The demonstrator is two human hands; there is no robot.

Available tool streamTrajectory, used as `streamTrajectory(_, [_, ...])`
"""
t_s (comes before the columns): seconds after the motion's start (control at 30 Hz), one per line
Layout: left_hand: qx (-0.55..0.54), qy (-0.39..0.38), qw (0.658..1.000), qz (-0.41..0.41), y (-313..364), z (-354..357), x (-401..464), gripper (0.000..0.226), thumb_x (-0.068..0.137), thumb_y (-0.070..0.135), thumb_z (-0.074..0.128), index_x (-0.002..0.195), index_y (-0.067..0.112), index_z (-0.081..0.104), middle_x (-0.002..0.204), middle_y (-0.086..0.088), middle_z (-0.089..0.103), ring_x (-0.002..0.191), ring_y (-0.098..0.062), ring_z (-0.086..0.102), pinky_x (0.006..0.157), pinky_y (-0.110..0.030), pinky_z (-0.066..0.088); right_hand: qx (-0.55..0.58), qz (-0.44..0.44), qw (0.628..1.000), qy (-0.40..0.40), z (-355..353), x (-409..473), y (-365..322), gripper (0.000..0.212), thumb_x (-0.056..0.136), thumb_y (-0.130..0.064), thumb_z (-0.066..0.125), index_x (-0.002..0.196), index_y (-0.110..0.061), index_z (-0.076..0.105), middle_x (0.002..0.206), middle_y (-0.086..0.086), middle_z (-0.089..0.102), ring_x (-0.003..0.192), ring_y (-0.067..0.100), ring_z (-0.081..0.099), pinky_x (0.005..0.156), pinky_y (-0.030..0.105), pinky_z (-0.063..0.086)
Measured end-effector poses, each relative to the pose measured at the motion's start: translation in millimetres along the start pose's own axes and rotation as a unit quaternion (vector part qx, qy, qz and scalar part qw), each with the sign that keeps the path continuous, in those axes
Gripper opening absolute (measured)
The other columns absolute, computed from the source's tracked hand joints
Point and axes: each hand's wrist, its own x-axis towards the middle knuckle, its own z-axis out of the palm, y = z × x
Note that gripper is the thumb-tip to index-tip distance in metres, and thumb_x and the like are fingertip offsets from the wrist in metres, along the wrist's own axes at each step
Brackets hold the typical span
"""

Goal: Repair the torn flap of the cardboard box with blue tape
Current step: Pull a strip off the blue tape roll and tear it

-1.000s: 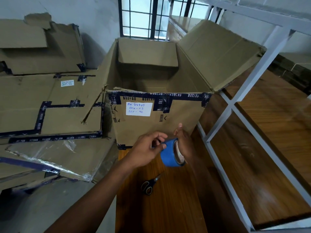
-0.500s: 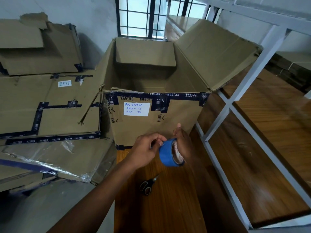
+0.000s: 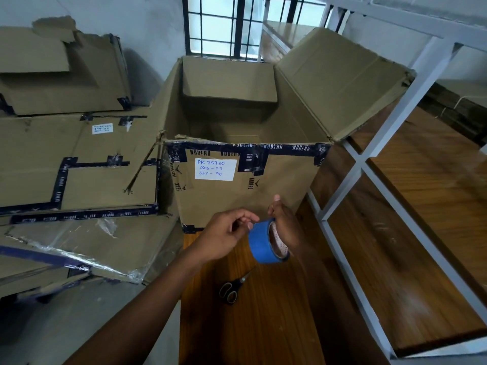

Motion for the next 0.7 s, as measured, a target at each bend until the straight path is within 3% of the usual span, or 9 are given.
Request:
streamTrajectory(0.2, [0.013, 0.003, 1.000, -0.007, -3, 3, 3, 0.014, 0.098, 0.018, 0.077, 0.108, 0.029, 0.077, 0.098, 0.009, 0.074, 0.099, -0.009, 0.068, 0.094, -0.035, 0.057, 0.014, 0.007, 1.000, -0.008, 0, -3, -1, 0.060, 0.107, -0.066, 0.027, 0.095, -0.018, 0.061, 0.073, -0.001, 0.051, 0.068, 0.015, 0.052, 0.068, 0.034, 0.041])
streamTrajectory(0.4, [0.015, 0.036, 0.999, 0.007, -1, 12, 2, 0.012, 0.100, 0.017, 0.074, 0.101, 0.028, 0.075, 0.094, 0.011, 0.074, 0.096, -0.009, 0.069, 0.087, -0.026, 0.053, 0.032, 0.023, 0.998, -0.044, 3, -1, 5, 0.075, 0.104, -0.073, 0.025, 0.089, -0.012, 0.068, 0.065, -0.003, 0.060, 0.068, 0.018, 0.058, 0.077, 0.039, 0.046])
streamTrajectory(0.47, [-0.002, 0.045, 0.999, 0.000, -2, 16, 1, 0.013, 0.100, 0.017, 0.074, 0.101, 0.030, 0.075, 0.093, 0.013, 0.073, 0.094, -0.007, 0.068, 0.087, -0.026, 0.053, 0.034, 0.042, 0.997, -0.048, 3, 0, 5, 0.085, 0.103, -0.075, 0.025, 0.098, -0.004, 0.070, 0.071, 0.001, 0.064, 0.074, 0.022, 0.061, 0.080, 0.041, 0.047])
streamTrajectory(0.53, [-0.031, 0.059, 0.998, -0.004, -1, 19, 0, 0.013, 0.100, 0.017, 0.074, 0.099, 0.030, 0.076, 0.093, 0.011, 0.074, 0.093, -0.007, 0.067, 0.087, -0.027, 0.053, 0.045, 0.065, 0.995, -0.054, 2, 1, 5, 0.086, 0.102, -0.077, 0.024, 0.109, -0.006, 0.072, 0.087, 0.006, 0.070, 0.087, 0.025, 0.067, 0.088, 0.043, 0.050])
streamTrajectory(0.6, [-0.064, 0.080, 0.995, -0.002, 4, 20, -1, 0.011, 0.100, 0.019, 0.075, 0.097, 0.029, 0.076, 0.094, 0.006, 0.075, 0.095, -0.014, 0.068, 0.087, -0.032, 0.054, 0.067, 0.091, 0.992, -0.057, 1, -3, 3, 0.077, 0.103, -0.075, 0.024, 0.118, -0.016, 0.071, 0.106, 0.007, 0.073, 0.103, 0.026, 0.070, 0.099, 0.048, 0.053])
streamTrajectory(0.7, [-0.111, 0.109, 0.988, 0.017, 12, 17, -2, 0.012, 0.100, 0.017, 0.074, 0.097, 0.029, 0.076, 0.096, -0.002, 0.075, 0.098, -0.028, 0.068, 0.090, -0.044, 0.057, 0.125, 0.106, 0.986, -0.039, -1, -8, 6, 0.049, 0.108, -0.063, 0.035, 0.110, -0.029, 0.069, 0.107, 0.001, 0.072, 0.110, 0.026, 0.069, 0.107, 0.055, 0.053])
